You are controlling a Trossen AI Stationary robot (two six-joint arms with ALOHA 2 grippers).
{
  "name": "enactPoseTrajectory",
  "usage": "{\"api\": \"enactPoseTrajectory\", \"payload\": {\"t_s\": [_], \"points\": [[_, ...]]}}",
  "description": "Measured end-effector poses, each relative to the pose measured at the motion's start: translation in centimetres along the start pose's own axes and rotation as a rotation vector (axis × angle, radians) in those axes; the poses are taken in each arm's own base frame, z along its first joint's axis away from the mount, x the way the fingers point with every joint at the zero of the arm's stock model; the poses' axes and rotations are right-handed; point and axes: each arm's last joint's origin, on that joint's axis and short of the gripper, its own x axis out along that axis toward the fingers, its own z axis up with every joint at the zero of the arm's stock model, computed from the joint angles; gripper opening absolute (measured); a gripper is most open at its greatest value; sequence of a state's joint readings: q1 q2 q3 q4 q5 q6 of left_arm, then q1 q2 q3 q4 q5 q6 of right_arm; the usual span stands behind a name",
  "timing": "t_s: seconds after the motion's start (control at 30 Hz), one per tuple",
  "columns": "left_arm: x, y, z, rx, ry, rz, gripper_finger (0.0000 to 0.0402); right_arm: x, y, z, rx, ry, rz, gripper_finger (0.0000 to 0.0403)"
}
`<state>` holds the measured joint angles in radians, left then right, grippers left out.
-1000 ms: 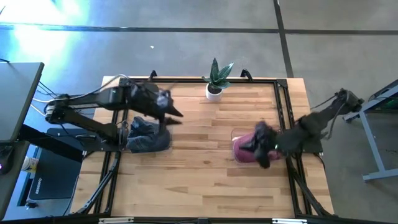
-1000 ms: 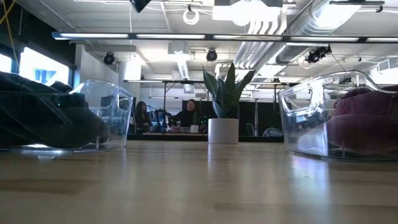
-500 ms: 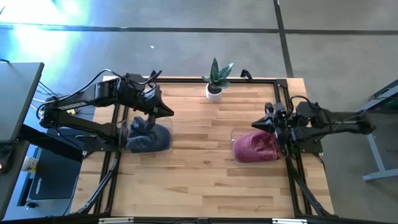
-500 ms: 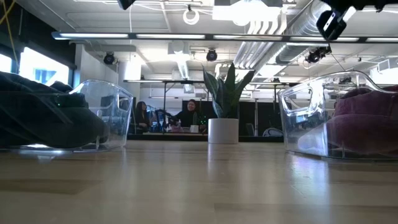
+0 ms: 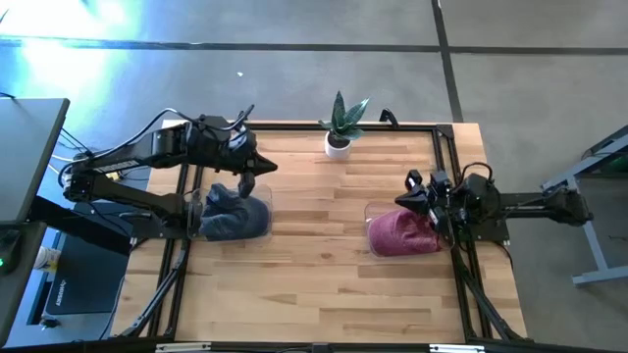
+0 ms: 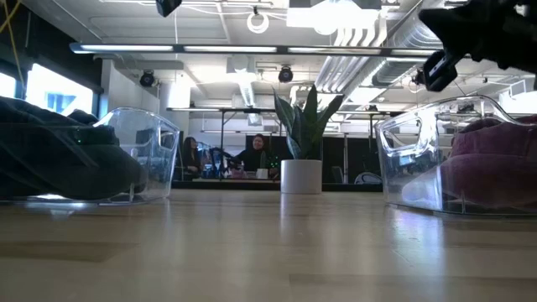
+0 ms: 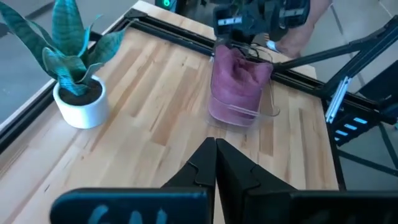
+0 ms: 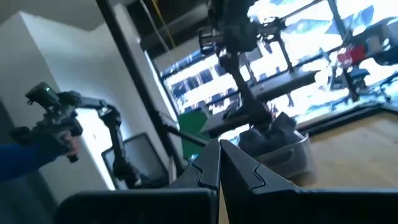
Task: Pick & Place hat
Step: Return to Home Position
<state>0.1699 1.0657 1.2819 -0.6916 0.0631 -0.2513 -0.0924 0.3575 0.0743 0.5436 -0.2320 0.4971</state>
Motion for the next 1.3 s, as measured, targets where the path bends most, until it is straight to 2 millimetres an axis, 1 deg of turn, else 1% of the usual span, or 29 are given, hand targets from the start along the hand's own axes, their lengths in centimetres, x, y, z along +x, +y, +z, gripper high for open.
{"api": "enactPoseTrajectory", "payload": {"t_s": [0.1,0.23,0.33,0.47,0.53,0.67,0.77,0.87,1.0,1.13,1.3], "points": [[-0.5,0.1,-0.2,-0.002,0.01,0.017,0.0001,-0.5,-0.6,-1.0,-0.009,-0.058,-0.031,0.0],[-1.4,0.3,-0.8,-0.017,0.029,0.086,0.0,-0.5,-1.0,-1.2,-0.087,-0.054,-0.111,0.0],[-3.0,0.4,-0.9,-0.019,-0.01,0.128,0.0,-0.5,-0.9,-1.2,-0.097,-0.052,-0.088,0.0],[-5.3,0.6,-1.3,-0.024,-0.065,0.187,0.0,-0.9,-0.4,-1.2,-0.035,-0.019,0.004,0.0],[-6.6,0.6,-1.5,-0.035,-0.094,0.203,0.0,-1.3,-0.2,-1.1,-0.032,-0.012,0.024,0.0],[-8.6,0.6,-2.0,-0.05,-0.14,0.193,0.0,-2.1,-0.2,-1.3,0.005,-0.013,-0.018,0.0],[-9.4,0.7,-2.5,-0.049,-0.125,0.197,0.0,-2.6,-0.2,-1.6,0.047,0.013,-0.035,0.0],[-10.0,0.8,-3.1,-0.048,-0.096,0.208,0.0,-2.8,-0.6,-2.3,0.06,0.076,-0.099,0.0],[-11.9,1.0,-4.0,-0.068,-0.115,0.214,0.0,-2.9,-1.0,-3.2,-0.005,0.145,-0.188,0.0],[-14.0,1.2,-5.1,-0.099,-0.157,0.222,0.0,-3.0,-1.2,-3.3,-0.091,0.144,-0.236,0.0],[-16.7,1.5,-6.7,-0.101,-0.214,0.237,0.0,-2.9,-1.4,-3.5,-0.103,0.157,-0.287,0.0]]}}
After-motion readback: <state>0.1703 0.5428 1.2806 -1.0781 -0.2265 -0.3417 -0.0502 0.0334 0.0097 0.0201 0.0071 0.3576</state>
